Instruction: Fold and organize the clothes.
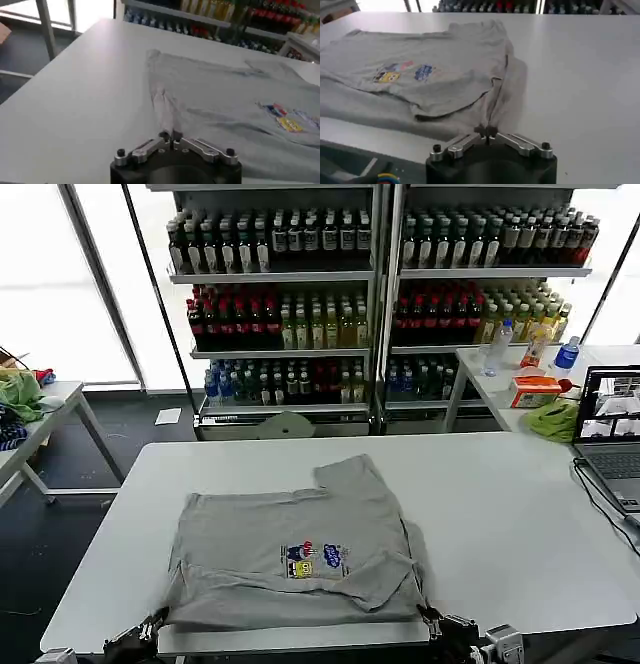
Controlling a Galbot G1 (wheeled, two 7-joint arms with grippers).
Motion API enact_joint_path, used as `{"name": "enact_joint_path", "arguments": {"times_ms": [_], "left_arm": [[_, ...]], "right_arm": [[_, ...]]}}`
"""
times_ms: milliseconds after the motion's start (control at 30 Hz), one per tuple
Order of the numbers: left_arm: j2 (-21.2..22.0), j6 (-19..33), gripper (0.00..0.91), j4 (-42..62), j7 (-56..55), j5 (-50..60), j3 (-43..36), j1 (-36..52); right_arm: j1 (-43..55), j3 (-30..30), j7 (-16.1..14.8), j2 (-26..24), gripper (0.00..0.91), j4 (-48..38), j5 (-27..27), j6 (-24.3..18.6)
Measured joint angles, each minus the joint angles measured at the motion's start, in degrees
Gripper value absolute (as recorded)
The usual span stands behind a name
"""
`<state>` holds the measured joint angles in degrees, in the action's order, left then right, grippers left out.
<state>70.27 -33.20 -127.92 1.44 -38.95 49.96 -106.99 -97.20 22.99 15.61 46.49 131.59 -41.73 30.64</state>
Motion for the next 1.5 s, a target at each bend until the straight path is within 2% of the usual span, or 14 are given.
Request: {"name": "enact_joint_path", "arguments": {"times_ms": [300,533,733,967,1200,1500], "left_arm": [[-0.89,0.00,0.907,0.29,0.65,1.15,1.68,-0.38],[-2.61,0.01,0.907,0.53,1.49,0.33,4.04,0.61],[-6.02,0.03,0.907,2.35,2.55,-0.77,4.53,3.34],[-10.82,0.40,0.907,7.12,4.01,-1.00,1.51,9.80],[-15.82,1.31,0.907,14.70,4.96,-1.71,-4.10,18.81],[-21.25,1.75,0.907,25.27,4.93,-2.75,-13.73,31.58]], "right_arm": [[1.71,0.74,0.41,-0.60,0.907,0.25,-2.58,0.47],[6.25,2.42,-1.19,-1.67,0.907,-0.98,-5.59,1.51],[14.52,1.79,-5.77,-2.24,0.907,-5.34,-6.34,2.04],[29.07,-3.01,-12.41,-0.56,0.907,-15.56,-4.78,2.27],[45.52,-10.95,-17.91,3.53,0.907,-29.80,-2.09,2.45],[61.64,-18.47,-21.59,11.82,0.907,-46.99,0.99,2.49]]}}
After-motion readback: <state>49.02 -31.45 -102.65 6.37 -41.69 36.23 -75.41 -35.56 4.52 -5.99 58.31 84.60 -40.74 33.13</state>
